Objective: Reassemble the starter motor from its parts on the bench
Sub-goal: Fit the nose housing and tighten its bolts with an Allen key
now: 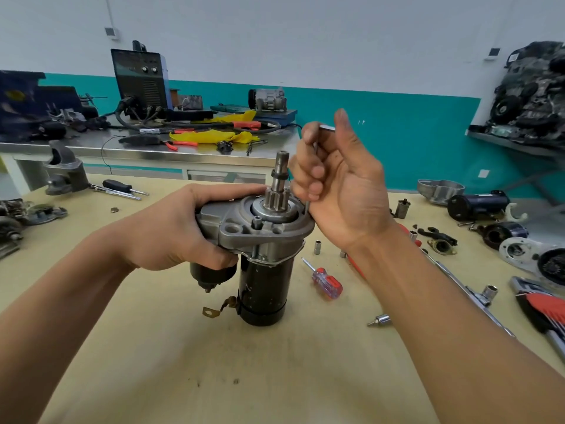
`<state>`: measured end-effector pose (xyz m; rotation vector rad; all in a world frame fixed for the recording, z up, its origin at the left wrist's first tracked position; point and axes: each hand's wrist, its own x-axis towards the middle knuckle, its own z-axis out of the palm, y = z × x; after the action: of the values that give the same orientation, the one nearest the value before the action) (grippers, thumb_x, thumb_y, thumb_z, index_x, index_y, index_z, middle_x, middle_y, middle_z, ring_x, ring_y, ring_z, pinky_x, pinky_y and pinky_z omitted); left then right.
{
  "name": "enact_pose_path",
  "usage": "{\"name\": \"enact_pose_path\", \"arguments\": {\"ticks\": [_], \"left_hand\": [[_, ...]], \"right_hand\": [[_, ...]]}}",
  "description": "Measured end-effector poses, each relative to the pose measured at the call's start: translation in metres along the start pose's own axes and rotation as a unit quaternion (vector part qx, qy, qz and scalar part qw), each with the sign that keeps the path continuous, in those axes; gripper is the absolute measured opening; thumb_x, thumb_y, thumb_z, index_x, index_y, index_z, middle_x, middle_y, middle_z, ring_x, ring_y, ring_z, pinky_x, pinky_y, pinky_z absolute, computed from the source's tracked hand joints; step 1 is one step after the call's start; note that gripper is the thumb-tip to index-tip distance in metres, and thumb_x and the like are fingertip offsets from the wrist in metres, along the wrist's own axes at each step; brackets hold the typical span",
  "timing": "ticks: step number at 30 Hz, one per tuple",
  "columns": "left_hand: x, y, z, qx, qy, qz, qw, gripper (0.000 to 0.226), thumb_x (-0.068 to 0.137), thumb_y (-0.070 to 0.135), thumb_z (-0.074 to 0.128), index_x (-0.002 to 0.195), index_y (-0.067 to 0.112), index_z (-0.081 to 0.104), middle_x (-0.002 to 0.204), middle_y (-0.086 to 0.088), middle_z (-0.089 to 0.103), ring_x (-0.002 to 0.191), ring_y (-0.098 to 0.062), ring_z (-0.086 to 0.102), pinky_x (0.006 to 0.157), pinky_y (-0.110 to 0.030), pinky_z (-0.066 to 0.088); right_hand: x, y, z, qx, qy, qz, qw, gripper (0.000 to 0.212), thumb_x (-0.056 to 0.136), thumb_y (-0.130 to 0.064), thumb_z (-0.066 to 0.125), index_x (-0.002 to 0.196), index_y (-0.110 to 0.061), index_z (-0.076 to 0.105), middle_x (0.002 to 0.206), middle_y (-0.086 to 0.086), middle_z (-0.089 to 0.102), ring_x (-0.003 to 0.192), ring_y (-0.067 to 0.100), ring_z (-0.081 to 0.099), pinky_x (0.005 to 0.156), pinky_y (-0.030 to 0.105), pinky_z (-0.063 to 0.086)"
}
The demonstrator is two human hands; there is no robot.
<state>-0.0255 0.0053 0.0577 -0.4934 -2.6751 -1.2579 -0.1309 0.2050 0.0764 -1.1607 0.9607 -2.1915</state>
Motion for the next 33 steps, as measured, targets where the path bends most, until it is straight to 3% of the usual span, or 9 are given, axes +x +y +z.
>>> {"name": "enact_pose_path", "arguments": {"ticks": [8, 11, 14, 18, 22, 28, 33], "left_hand": [[-0.001, 0.005, 0.001, -0.009, -0.005, -0.006, 1.0, 0.098, 0.069, -0.02, 0.079, 0.142, 0.041, 0.052, 0.13, 0.009, 0.067, 0.118, -0.015, 0.065, 0.094, -0.016, 0.049], [-0.003, 0.011, 0.006, 0.0, 0.011, -0.009, 1.0, 0.098, 0.068, -0.015, 0.081, 0.136, 0.049, 0.054, 0.128, 0.015, 0.067, 0.115, -0.009, 0.065, 0.09, -0.01, 0.049], [-0.003, 0.017, 0.015, 0.0, 0.044, -0.02, 0.999, 0.094, 0.064, -0.003, 0.086, 0.132, 0.053, 0.056, 0.125, 0.019, 0.063, 0.111, -0.006, 0.065, 0.084, -0.011, 0.051], [0.002, 0.027, 0.025, 0.018, 0.073, -0.04, 0.996, 0.086, 0.056, 0.022, 0.085, 0.13, 0.054, 0.055, 0.123, 0.022, 0.055, 0.108, -0.002, 0.064, 0.084, -0.02, 0.057], [0.005, 0.03, 0.026, 0.022, 0.084, -0.041, 0.995, 0.081, 0.055, 0.03, 0.089, 0.129, 0.047, 0.061, 0.125, 0.021, 0.057, 0.113, -0.003, 0.063, 0.088, -0.022, 0.057], [0.004, 0.029, 0.028, 0.019, 0.088, -0.034, 0.995, 0.079, 0.055, 0.03, 0.089, 0.127, 0.045, 0.062, 0.124, 0.024, 0.057, 0.111, 0.0, 0.063, 0.086, -0.014, 0.054], [0.005, 0.032, 0.028, 0.038, 0.096, -0.042, 0.994, 0.08, 0.055, 0.034, 0.088, 0.129, 0.045, 0.06, 0.128, 0.025, 0.055, 0.111, 0.001, 0.063, 0.09, -0.024, 0.054]], "right_hand": [[0.0, -0.005, -0.001, 0.024, -0.024, 0.012, 0.999, 0.03, 0.088, -0.044, 0.049, 0.084, -0.014, 0.052, 0.056, -0.005, 0.036, 0.058, 0.014, 0.017, 0.05, 0.025, 0.017], [0.0, -0.012, 0.003, 0.053, 0.038, 0.024, 0.998, 0.032, 0.092, -0.042, 0.042, 0.077, -0.014, 0.048, 0.057, -0.004, 0.027, 0.059, 0.014, 0.012, 0.049, 0.026, 0.011], [0.004, -0.035, 0.009, 0.051, 0.092, -0.043, 0.994, 0.044, 0.102, -0.039, 0.028, 0.068, -0.014, 0.041, 0.052, -0.004, 0.023, 0.053, 0.012, 0.01, 0.045, 0.024, 0.009], [0.004, -0.067, 0.027, 0.073, 0.01, -0.116, 0.991, 0.045, 0.098, -0.039, 0.018, 0.07, -0.011, 0.04, 0.055, -0.002, 0.023, 0.05, 0.014, 0.016, 0.044, 0.023, 0.015], [0.0, -0.055, 0.042, 0.023, 0.002, -0.059, 0.998, 0.031, 0.085, -0.034, 0.025, 0.071, -0.01, 0.039, 0.057, 0.0, 0.021, 0.054, 0.014, 0.014, 0.046, 0.026, 0.01], [-0.001, -0.04, 0.038, -0.018, 0.011, -0.022, 1.0, 0.022, 0.076, -0.032, 0.032, 0.072, -0.011, 0.038, 0.057, 0.0, 0.023, 0.056, 0.015, 0.013, 0.047, 0.027, 0.011], [-0.001, -0.032, 0.037, -0.022, 0.009, -0.026, 0.999, 0.021, 0.077, -0.032, 0.033, 0.072, -0.012, 0.039, 0.056, -0.001, 0.026, 0.054, 0.015, 0.015, 0.045, 0.027, 0.014]]}}
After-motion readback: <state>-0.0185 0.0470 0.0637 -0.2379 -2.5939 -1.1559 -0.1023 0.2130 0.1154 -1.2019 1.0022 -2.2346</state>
